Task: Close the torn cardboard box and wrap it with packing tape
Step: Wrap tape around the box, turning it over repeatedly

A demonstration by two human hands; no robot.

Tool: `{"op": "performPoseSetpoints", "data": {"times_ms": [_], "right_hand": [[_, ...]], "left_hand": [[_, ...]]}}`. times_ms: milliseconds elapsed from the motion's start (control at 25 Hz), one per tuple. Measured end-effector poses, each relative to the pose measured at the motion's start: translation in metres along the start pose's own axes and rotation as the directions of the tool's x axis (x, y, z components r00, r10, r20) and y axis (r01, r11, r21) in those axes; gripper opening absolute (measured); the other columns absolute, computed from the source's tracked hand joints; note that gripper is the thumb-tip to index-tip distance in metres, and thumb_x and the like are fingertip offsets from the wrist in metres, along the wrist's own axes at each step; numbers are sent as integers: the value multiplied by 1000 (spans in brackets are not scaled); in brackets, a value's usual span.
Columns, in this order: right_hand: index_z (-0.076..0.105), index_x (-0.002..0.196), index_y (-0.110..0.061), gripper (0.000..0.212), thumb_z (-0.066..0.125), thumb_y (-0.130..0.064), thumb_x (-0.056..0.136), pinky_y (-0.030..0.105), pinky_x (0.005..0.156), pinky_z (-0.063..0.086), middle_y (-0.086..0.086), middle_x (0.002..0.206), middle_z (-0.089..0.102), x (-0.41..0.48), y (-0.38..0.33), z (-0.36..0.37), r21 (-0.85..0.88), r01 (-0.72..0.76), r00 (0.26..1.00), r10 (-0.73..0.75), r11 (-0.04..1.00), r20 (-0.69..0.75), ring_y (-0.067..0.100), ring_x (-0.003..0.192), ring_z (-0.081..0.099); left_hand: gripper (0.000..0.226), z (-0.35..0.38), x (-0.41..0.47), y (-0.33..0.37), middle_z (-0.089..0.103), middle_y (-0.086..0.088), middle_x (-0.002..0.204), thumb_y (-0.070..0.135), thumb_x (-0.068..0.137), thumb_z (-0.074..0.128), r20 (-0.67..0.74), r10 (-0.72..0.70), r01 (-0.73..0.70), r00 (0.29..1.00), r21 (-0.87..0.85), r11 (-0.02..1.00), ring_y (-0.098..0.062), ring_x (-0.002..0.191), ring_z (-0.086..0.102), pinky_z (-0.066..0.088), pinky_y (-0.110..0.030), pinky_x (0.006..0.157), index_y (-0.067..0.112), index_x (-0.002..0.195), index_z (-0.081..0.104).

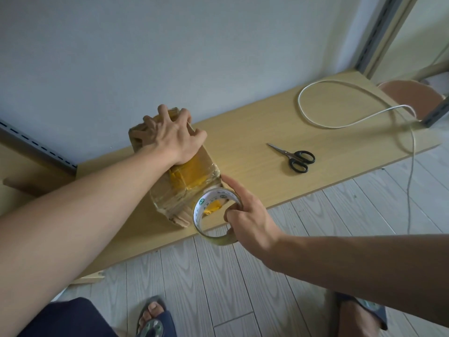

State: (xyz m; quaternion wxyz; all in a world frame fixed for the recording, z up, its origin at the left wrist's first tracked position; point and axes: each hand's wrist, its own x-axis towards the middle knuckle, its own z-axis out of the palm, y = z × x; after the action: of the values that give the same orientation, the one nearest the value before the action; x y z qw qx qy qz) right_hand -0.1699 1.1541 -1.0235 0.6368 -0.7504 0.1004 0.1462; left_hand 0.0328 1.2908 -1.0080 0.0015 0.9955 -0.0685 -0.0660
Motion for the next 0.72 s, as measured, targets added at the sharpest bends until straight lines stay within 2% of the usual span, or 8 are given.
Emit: {"op": "performPoseSetpoints", "data": {"times_ms": [80,160,240,320,400,520,600,720], "right_hand": [[34,145,-50,75,41,-4,86,19,71,46,-12,114,64,-1,2,1,6,11,1000,-11,1000,-1,4,88,59],[34,145,-50,75,41,-4,86,18,67,45,-10,112,65,1,3,-3,21,9,1000,-9,1000,7,1,79,55],[36,144,-50,75,39,-3,86,17,56,46,-14,93,61,3,6,-7,-16,30,999,-29,999,23,-1,62,53],[42,142,-47,72,38,-2,86,31,56,57,-19,78,53,3,9,-14,-72,48,999,-47,996,20,2,51,53],[47,139,-43,70,38,0,85,46,65,59,-14,74,56,7,12,-22,-94,43,999,-44,995,0,7,55,55],[48,138,-39,69,37,2,84,49,67,58,0,77,61,10,15,-33,-87,39,999,-40,995,-10,17,63,58],[49,138,-37,69,36,4,85,42,63,56,2,79,60,12,13,-41,-59,62,998,-62,996,1,15,62,55],[53,136,-33,68,35,5,82,36,54,48,4,79,60,19,10,-56,-49,113,993,-112,992,23,16,57,50]], "left_hand": [[45,-2,4,0,30,-13,124,65,79,33,-12,-12,12,1000,7,1000,-48,116,38,41,-59,97,30,108,39],[50,-2,5,3,30,-14,120,66,80,30,-20,-11,12,1000,25,1000,-46,111,41,41,-59,97,28,110,40],[65,-6,4,3,31,-17,130,78,84,28,51,-28,26,998,41,999,-51,119,39,39,-62,100,28,122,43],[86,-21,-1,-1,23,-17,152,93,78,26,142,-10,0,990,73,997,-55,140,22,25,-72,107,34,139,36],[100,-40,-13,-9,4,-6,167,102,65,28,196,203,-228,960,115,967,-42,153,-6,-1,-76,111,48,149,21],[104,-38,-46,-17,-18,19,166,99,60,39,336,585,-628,738,27,777,-12,151,-26,-16,-67,115,61,150,4],[90,-15,-66,-25,-13,21,166,82,72,45,252,687,-709,682,-2,705,-6,151,-25,-11,-66,118,58,151,9],[71,2,-69,-35,10,16,166,61,82,47,98,721,-719,686,-60,693,-6,154,-13,-6,-66,118,49,149,26]]}}
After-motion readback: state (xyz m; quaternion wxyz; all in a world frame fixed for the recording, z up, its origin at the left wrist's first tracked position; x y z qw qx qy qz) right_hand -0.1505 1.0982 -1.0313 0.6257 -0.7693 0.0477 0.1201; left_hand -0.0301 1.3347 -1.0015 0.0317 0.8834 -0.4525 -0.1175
